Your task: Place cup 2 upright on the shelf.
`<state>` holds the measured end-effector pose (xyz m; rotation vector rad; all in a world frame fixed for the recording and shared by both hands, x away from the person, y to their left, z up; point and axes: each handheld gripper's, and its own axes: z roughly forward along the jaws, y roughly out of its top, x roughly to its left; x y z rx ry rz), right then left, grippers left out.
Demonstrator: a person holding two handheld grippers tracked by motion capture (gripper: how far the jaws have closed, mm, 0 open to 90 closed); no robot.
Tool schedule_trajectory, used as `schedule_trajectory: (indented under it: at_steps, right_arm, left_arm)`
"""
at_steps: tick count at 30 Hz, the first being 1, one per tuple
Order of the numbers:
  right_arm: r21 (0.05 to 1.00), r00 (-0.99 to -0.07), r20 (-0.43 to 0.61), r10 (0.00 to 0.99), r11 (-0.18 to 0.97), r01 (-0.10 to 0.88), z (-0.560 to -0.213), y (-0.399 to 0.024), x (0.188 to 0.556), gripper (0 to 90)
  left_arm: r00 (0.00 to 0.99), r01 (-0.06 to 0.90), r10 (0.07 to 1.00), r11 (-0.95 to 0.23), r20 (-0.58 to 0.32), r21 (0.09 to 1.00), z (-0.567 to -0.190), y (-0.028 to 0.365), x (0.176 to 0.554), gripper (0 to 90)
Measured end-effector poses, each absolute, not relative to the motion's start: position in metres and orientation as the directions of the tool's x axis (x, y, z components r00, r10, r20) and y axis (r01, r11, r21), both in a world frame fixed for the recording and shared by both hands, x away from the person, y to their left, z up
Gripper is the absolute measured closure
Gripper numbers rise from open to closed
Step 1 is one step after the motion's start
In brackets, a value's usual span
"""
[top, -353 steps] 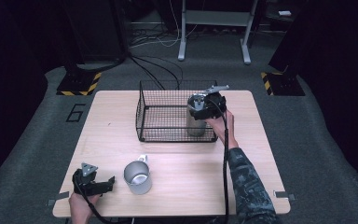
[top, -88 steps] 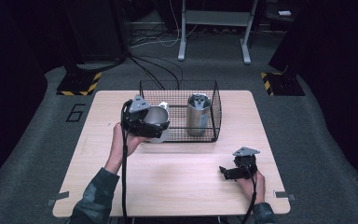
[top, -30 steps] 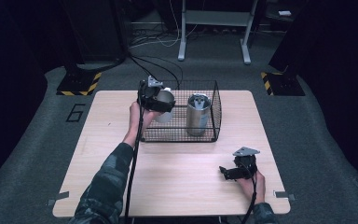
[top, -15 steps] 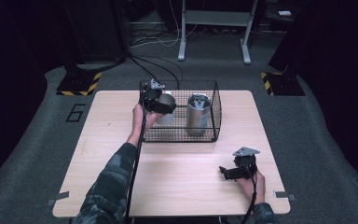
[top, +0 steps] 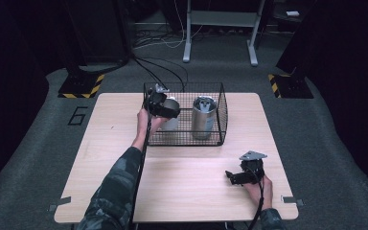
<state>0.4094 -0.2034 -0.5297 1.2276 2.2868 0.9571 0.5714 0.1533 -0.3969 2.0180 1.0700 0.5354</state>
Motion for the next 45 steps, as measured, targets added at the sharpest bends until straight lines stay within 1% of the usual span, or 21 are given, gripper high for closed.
schedule_trajectory:
  at_steps: [10, 21, 27, 37, 45]
  right_arm:
    - [0.715, -0.550, -0.006, 0.835, 0.389, 0.582, -0.530, -0.203, 0.409, 0.1]
    - [0.714, -0.552, -0.007, 0.834, 0.390, 0.581, -0.530, -0.203, 0.410, 0.2]
    - [0.714, -0.552, -0.006, 0.834, 0.390, 0.581, -0.530, -0.203, 0.410, 0.2]
    - [0.714, -0.552, -0.006, 0.834, 0.390, 0.581, -0.530, -0.203, 0.410, 0.2]
    - [0.714, -0.552, -0.006, 0.834, 0.390, 0.581, -0.530, -0.203, 0.410, 0.2]
  left_arm:
    - [0.565, 0.527, 0.825, -0.362, 0.002, 0.769, -0.405, 0.151, 0.575, 6.1]
    - [0.555, 0.547, 0.832, -0.350, -0.017, 0.760, -0.412, 0.149, 0.578, 6.1]
    - [0.566, 0.554, 0.824, -0.372, -0.009, 0.745, -0.417, 0.149, 0.578, 6.1]
    - [0.567, 0.565, 0.824, -0.370, -0.021, 0.738, -0.421, 0.149, 0.578, 6.1]
    - [0.565, 0.567, 0.825, -0.379, -0.010, 0.731, -0.422, 0.146, 0.578, 6.0]
